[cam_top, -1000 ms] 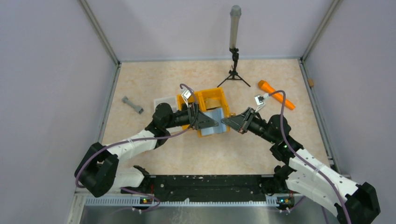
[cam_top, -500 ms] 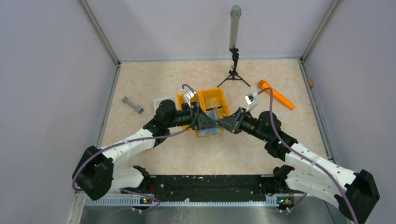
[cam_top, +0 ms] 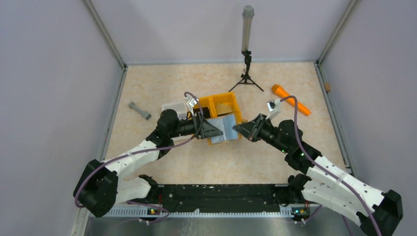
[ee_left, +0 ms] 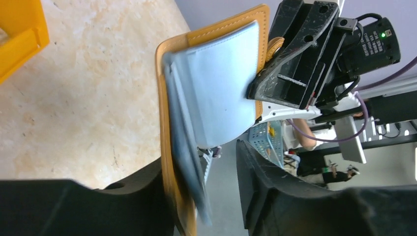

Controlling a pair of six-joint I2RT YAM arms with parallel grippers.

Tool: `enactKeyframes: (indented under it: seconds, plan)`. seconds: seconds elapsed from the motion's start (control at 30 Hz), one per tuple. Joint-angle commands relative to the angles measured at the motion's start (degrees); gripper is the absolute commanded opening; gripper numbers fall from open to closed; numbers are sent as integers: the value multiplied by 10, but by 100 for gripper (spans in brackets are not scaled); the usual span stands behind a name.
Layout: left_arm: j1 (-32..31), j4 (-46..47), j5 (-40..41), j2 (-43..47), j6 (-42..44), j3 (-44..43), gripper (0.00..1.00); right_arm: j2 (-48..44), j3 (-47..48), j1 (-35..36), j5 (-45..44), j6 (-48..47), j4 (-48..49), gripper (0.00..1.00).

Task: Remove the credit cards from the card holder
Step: Remove the credit card from the card holder.

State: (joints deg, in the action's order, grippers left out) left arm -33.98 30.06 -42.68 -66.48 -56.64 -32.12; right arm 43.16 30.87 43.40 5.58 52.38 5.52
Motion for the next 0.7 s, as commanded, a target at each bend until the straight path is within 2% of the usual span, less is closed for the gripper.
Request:
enactKeyframes:
  seconds: [0.0,0.2,0.23,0.3,0.33,0.4,0.47,0.67]
  plan:
    - [12,56,-26,22,-12,17,42,-19,13,1,-21,-18,2,0]
    - [22,55,-31,21,-10,23,22,-27,12,-2,-20,-34,-10,0]
    - [24,56,-33,21,-10,22,19,-29,13,-3,-25,-44,-20,5]
    - [26,57,-35,21,-10,22,14,-34,19,-5,-46,-72,-49,27]
    - [27,58,-36,21,-10,22,11,-35,23,-5,-61,-88,-78,35]
    - [27,61,-38,21,-11,22,8,-34,30,-8,-86,-110,-113,41]
    - [28,65,-41,19,-13,22,7,-31,37,-9,-90,-126,-134,51]
    - [28,82,-47,7,-18,22,6,-28,41,-9,-34,-137,-106,68]
